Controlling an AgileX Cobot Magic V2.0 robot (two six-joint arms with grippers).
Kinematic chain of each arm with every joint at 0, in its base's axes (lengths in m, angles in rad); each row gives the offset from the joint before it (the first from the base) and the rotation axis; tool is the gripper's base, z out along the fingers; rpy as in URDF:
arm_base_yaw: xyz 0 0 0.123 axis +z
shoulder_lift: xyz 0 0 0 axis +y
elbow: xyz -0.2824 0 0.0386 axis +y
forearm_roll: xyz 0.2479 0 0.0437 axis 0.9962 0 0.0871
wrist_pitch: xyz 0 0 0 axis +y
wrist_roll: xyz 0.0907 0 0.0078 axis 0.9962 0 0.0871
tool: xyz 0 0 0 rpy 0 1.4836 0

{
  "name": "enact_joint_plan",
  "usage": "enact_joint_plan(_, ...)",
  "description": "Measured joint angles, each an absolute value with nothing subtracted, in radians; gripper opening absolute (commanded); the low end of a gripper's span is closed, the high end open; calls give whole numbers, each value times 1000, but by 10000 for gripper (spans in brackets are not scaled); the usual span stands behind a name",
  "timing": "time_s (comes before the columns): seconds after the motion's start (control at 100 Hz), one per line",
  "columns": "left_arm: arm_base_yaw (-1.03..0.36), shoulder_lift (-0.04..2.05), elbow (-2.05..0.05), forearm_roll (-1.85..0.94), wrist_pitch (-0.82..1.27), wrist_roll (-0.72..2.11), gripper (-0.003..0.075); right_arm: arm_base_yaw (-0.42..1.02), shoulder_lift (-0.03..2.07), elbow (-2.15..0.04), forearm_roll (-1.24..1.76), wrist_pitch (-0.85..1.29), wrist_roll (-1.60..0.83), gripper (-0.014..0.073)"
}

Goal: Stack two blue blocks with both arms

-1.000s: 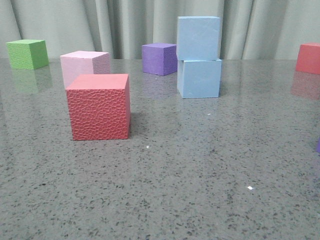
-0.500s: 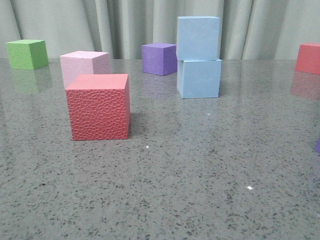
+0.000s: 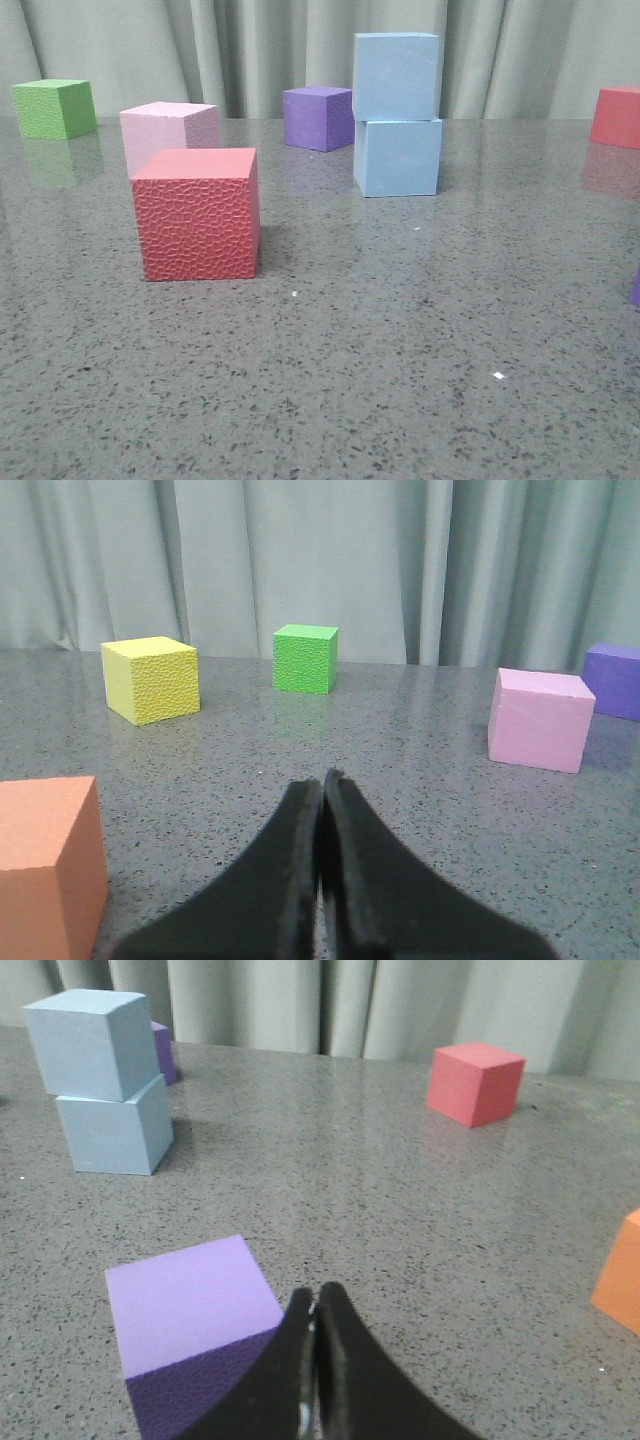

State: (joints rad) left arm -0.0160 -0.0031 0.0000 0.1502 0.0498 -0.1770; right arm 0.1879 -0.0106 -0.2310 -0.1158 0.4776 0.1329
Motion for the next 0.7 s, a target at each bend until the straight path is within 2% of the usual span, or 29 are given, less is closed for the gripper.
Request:
enact_joint_plan(0.25,-16,-3,0,150,49,-177,-19,79,-11,-143,-50,333,113,-122)
enact_joint_plan(0.7,-16,-3,0,150,49,-177,-19,73,-11,22,-22,85,109,-122)
